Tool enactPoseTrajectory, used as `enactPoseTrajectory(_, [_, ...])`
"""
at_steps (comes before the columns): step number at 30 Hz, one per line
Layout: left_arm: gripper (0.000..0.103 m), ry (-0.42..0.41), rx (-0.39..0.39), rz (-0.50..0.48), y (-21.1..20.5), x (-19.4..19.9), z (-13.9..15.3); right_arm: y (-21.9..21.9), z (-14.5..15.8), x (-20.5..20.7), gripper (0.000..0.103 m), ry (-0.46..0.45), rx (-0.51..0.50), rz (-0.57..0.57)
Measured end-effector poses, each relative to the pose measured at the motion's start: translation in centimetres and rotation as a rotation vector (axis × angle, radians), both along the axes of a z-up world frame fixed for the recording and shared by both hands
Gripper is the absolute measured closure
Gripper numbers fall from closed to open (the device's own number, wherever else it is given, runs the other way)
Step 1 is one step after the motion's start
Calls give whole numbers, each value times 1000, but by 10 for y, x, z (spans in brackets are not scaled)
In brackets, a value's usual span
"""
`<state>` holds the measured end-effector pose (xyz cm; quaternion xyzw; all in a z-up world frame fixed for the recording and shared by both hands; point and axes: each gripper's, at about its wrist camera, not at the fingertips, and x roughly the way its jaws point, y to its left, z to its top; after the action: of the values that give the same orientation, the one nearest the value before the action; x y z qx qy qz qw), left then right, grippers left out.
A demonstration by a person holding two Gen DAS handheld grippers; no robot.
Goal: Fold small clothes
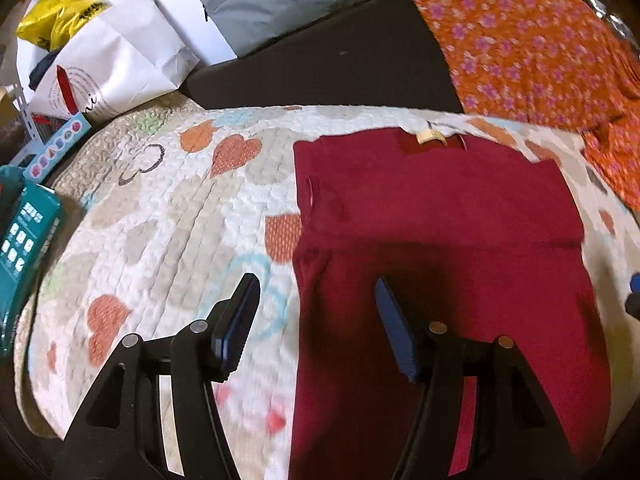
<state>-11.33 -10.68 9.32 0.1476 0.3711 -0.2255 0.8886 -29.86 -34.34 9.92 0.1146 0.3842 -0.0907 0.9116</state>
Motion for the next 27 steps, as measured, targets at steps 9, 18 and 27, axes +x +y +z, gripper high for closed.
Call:
enactPoseTrajectory(9, [42, -9, 39, -34, 22, -55, -12, 31, -29, -26, 61, 73, 110, 14])
enactPoseTrajectory(18, [42, -22, 33, -25, 31, -71, -13, 41, -30, -48, 61, 76, 131, 18])
enactPoseTrajectory(27, [42, 22, 28, -35, 37, -75, -18, 42, -31, -58, 61, 111, 142, 14])
